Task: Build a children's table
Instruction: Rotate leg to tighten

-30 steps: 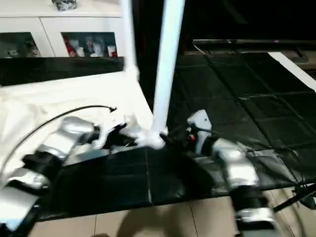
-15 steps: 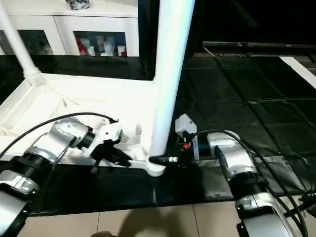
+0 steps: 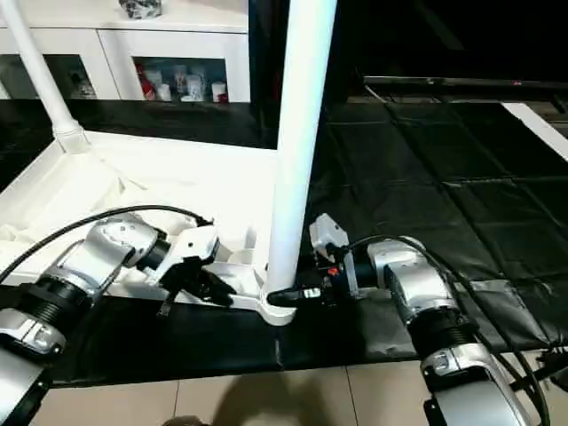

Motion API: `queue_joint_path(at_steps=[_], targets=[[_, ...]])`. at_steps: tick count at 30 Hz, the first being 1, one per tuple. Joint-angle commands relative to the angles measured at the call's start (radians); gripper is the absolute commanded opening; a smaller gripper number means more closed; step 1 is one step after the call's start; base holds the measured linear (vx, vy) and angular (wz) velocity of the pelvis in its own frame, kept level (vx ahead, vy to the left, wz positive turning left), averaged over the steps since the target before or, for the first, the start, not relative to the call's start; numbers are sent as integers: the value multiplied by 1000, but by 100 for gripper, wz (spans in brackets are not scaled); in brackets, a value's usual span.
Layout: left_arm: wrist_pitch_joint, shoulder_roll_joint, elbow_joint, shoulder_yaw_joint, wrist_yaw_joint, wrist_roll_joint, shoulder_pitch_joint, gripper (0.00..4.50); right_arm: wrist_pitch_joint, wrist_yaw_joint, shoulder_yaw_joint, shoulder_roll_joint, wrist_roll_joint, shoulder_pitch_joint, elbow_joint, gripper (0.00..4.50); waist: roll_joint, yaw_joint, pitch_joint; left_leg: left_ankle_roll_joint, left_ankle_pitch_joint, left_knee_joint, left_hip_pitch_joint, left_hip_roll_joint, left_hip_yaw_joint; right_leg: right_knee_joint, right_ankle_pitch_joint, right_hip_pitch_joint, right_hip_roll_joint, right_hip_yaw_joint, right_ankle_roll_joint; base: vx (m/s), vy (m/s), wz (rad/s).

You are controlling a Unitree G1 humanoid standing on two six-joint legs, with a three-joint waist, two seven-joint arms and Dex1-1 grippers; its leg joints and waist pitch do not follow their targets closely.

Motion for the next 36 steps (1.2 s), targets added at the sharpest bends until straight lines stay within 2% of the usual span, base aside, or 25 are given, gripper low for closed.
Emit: queue_joint_path(at_steps=[1,5,8,9,12,13,14,15,16,17,18,19,21,22,24,25,26,27,28,30,32,34,36], targets=[[1,-12,-32,-38,-61,1,4,0,12,21,7,-13,1,-18,3,238,-8,-7,-70,60,-121,-67,6,62,-17,-68,-279,58,-90,79,-161,0,0,0],[32,-22,-27,-24,-36,-7,3,0,21,29,7,-13,5,-5,-15,225,-5,-7,-70,56,-125,-67,8,63,-17,-70,-293,58,-90,79,-156,0,0,0],[52,-32,-16,-14,-14,-9,-1,0,28,25,2,-9,11,5,-28,216,-8,-7,-71,58,-123,-67,7,62,-17,-69,-282,59,-89,80,-160,0,0,0],[59,-38,-7,-7,3,-9,-4,0,33,16,-3,-4,18,14,-37,216,-1,-6,-71,58,-125,-66,7,61,-18,-69,-286,59,-90,79,-159,0,0,0],[96,-69,39,28,91,-12,-25,0,49,-69,-32,25,30,42,-59,214,-3,-6,-70,50,-139,-67,11,61,-17,-74,-294,57,-89,79,-156,0,0,0],[131,-96,74,56,164,-16,-45,0,70,-153,-55,51,32,58,-65,212,-6,-8,-67,46,-145,-68,11,58,-16,-79,-322,57,-88,79,-146,0,0,0],[161,-119,99,79,232,-17,-62,0,74,-258,-69,76,7,65,-55,212,-5,-9,-65,39,-161,-69,13,58,-19,-81,-348,56,-90,77,-143,0,0,0],[161,-119,99,79,232,-17,-62,0,74,-258,-69,76,7,65,-55,211,-5,-16,-65,24,-174,-71,9,54,-22,-87,-393,61,-91,74,-122,0,0,0],[173,-127,106,87,258,-17,-67,0,72,-299,-73,86,-5,66,-50,210,-6,-17,-66,22,-182,-71,11,53,-22,-91,-416,61,-92,73,-112,0,0,0],[210,-159,134,110,346,-13,-85,0,96,-453,-74,120,-62,59,-32,209,-10,-27,-62,15,-183,-72,8,50,-24,-95,-453,60,-89,70,-90,0,0,0],[218,-179,148,119,391,-10,-93,0,125,-518,-82,147,-69,55,-32,208,-5,-33,-60,9,-190,-73,9,49,-24,-99,-467,58,-89,69,-84,0,0,0],[222,-192,156,125,419,-9,-98,0,145,-557,-88,165,-71,52,-33,205,-8,-45,-61,3,-208,-72,12,47,-27,-106,-498,59,-91,64,-73,0,0,0],[234,-205,160,132,442,-9,-101,0,157,-592,-97,186,-66,49,-33,204,-9,-56,-61,16,-219,-69,12,43,-25,-114,-520,60,-92,63,-61,0,0,0],[260,-249,183,163,526,-21,-120,0,162,-704,-109,236,-85,30,-2,202,-5,-62,-59,21,-213,-70,11,45,-24,-114,-511,56,-89,64,-66,0,0,0],[275,-300,212,201,630,-35,-145,0,156,-846,-126,291,-108,-3,57,199,-4,-67,-63,9,-212,-68,15,43,-27,-112,-509,55,-90,59,-73,0,0,0],[272,-344,247,234,727,-42,-174,0,139,-977,-145,339,-129,-40,120,198,-4,-73,-62,10,-210,-69,10,42,-27,-113,-503,56,-90,59,-76,0,0,0],[267,-362,259,247,767,-46,-185,0,126,-1028,-149,356,-139,-60,150,198,-2,-76,-62,7,-213,-69,14,43,-27,-113,-500,50,-88,61,-81,0,0,0],[267,-362,259,247,767,-46,-185,0,126,-1028,-149,356,-139,-60,150,198,-4,-79,-65,5,-210,-69,13,44,-28,-109,-472,54,-89,62,-91,0,0,0],[263,-381,268,258,805,-48,-197,0,116,-1089,-155,379,-151,-85,185,198,-4,-79,-67,18,-197,-70,10,46,-27,-105,-427,58,-89,66,-102,0,0,0],[259,-387,266,259,814,-46,-200,0,113,-1115,-157,387,-160,-98,198,198,-3,-78,-69,32,-171,-70,8,48,-26,-93,-349,59,-89,71,-131,0,0,0],[253,-385,255,248,798,-33,-197,0,103,-1118,-182,405,-142,-104,200,198,-4,-76,-72,47,-141,-68,6,48,-23,-82,-268,61,-88,75,-157,0,0,0],[232,-365,244,230,753,-12,-181,0,96,-1126,-201,408,-139,-93,178,264,-4,-73,-73,72,-101,-67,1,46,-22,-73,-206,67,-89,76,-174,0,0,0],[224,-355,240,223,733,-8,-174,0,91,-1121,-205,405,-138,-87,173,264,-4,-73,-73,81,-87,-66,-2,46,-22,-71,-197,69,-89,76,-175,0,0,0]])
